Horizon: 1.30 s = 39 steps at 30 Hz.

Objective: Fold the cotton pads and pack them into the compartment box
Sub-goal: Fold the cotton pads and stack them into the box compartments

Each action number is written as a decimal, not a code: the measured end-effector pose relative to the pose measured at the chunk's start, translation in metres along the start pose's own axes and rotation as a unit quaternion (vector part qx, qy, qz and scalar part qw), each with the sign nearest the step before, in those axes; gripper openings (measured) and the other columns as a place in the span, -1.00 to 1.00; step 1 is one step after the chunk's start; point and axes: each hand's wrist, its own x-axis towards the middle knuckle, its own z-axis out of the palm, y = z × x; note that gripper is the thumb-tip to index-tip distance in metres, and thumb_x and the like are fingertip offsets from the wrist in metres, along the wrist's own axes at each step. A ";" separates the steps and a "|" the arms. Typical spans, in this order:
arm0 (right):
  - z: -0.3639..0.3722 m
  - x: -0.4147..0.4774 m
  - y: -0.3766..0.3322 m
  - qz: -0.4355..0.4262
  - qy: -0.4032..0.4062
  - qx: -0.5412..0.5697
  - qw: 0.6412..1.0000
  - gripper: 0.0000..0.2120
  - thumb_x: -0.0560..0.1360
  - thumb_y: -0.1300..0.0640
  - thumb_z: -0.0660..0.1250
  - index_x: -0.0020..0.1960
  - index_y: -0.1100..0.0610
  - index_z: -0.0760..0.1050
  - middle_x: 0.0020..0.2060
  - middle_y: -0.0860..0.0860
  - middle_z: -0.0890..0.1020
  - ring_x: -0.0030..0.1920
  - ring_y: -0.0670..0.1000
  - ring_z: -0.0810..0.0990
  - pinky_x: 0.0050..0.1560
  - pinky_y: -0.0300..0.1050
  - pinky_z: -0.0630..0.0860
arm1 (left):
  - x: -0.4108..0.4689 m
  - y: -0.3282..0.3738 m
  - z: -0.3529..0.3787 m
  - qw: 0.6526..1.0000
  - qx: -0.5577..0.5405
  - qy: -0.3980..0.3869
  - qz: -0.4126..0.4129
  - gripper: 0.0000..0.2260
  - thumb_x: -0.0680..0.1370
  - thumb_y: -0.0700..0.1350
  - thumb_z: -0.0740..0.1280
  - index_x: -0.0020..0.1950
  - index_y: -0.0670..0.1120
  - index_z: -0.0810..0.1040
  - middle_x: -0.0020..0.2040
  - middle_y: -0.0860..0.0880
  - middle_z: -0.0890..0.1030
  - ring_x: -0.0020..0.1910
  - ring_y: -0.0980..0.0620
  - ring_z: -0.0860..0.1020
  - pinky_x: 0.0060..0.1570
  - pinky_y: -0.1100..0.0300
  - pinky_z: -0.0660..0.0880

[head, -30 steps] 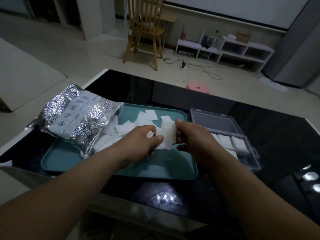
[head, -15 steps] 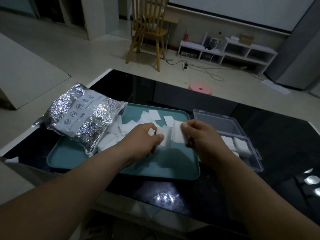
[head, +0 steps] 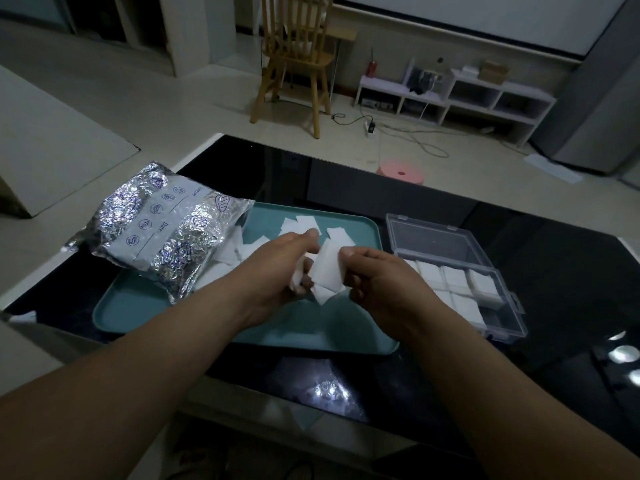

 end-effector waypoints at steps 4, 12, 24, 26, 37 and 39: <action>0.005 -0.001 0.004 0.012 -0.026 0.002 1.000 -0.89 0.62 0.14 0.39 -0.05 0.11 0.67 -0.37 -0.06 0.57 -0.35 -0.08 0.43 -0.16 -0.15 0.33 | -0.007 0.001 0.005 0.987 -0.084 -0.126 -0.050 -0.60 0.66 0.22 0.23 0.10 -0.08 0.63 -0.10 -0.10 0.64 -0.25 -0.03 0.60 -0.43 0.25 0.41; 0.001 -0.022 -0.004 -0.248 0.035 -0.340 0.907 -0.76 0.49 -0.14 0.50 0.00 -0.05 0.53 0.11 -0.18 0.64 0.20 -0.16 0.57 0.19 -0.15 0.49 | -0.002 -0.005 0.007 0.983 -0.117 -0.121 -0.073 -0.55 0.63 0.28 0.25 0.30 -0.02 0.60 -0.13 -0.05 0.55 -0.28 0.02 0.53 -0.27 0.17 0.54; -0.008 -0.041 -0.010 -0.254 -0.067 -0.409 0.874 -0.60 0.45 0.05 0.60 0.03 0.11 0.39 0.02 -0.05 0.56 -0.14 -0.18 0.57 -0.17 -0.30 0.53 | -0.007 -0.012 0.020 0.955 -0.180 -0.211 -0.101 -0.65 0.67 0.21 0.22 0.25 0.00 0.59 0.20 -0.16 0.44 0.14 -0.05 0.48 0.02 0.10 0.58; -0.009 -0.038 -0.008 -0.261 -0.056 -0.427 0.864 -0.62 0.45 -0.01 0.58 0.01 0.03 0.38 0.00 -0.07 0.54 -0.09 -0.07 0.57 -0.08 -0.07 0.60 | -0.009 -0.011 0.023 0.953 -0.187 -0.213 -0.105 -0.63 0.68 0.22 0.18 0.23 -0.01 0.59 0.12 -0.12 0.52 0.06 -0.01 0.53 -0.06 0.10 0.62; -0.018 -0.035 -0.007 -0.277 -0.047 -0.442 0.852 -0.57 0.42 -0.02 0.61 0.04 0.04 0.40 0.10 -0.10 0.55 0.04 -0.16 0.53 -0.08 -0.35 0.48 | -0.008 -0.009 0.033 0.958 -0.199 -0.163 -0.125 -0.48 0.65 0.29 0.19 0.43 -0.04 0.47 0.24 -0.10 0.37 0.20 -0.07 0.36 0.08 0.06 0.48; -0.023 -0.039 -0.009 -0.259 -0.030 -0.426 0.866 -0.65 0.48 -0.12 0.53 0.07 -0.01 0.43 0.21 -0.15 0.54 0.15 -0.26 0.51 0.05 -0.38 0.47 | -0.006 -0.007 0.040 0.955 -0.218 -0.156 -0.129 -0.56 0.69 0.20 0.12 0.36 -0.07 0.52 0.00 -0.12 0.49 -0.08 0.02 0.47 -0.06 0.09 0.53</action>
